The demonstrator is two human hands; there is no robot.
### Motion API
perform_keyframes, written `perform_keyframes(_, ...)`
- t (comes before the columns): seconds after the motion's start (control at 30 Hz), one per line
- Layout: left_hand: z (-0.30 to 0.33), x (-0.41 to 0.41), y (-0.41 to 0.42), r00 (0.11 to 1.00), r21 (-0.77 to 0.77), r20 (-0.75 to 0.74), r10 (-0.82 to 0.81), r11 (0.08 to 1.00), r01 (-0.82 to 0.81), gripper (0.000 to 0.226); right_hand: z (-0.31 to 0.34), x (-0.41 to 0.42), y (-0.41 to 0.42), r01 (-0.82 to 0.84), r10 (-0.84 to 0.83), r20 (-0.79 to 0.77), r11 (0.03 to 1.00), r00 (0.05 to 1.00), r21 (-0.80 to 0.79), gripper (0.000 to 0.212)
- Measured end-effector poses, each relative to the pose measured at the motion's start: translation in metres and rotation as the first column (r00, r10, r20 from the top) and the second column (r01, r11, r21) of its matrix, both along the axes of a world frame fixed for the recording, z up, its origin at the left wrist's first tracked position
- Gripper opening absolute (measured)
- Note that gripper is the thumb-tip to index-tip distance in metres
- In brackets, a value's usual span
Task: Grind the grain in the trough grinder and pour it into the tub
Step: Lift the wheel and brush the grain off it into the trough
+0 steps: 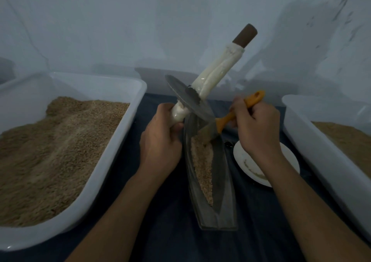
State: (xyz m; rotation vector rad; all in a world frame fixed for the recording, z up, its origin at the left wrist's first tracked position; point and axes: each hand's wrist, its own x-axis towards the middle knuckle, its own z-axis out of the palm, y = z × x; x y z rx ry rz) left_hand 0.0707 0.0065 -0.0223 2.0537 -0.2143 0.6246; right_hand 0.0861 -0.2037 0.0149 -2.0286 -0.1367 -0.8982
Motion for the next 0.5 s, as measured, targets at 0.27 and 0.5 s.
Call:
perform_keyframes(0.27, -0.004, 0.004, 0.001, 1.0, -0.035, -0.012, 0.015, 0.999, -0.016, 0.033, -0.013, 0.002, 0.013, 0.02, -0.014, 0.069, 0.995, 0.998, -0.098, 0.032)
perform_keyframes(0.5, -0.002, 0.003, 0.0, 0.999, -0.029, -0.038, 0.023, 0.999, -0.025, 0.034, -0.012, -0.006, 0.013, -0.057, 0.049, -0.068, 0.992, 0.996, -0.117, 0.055)
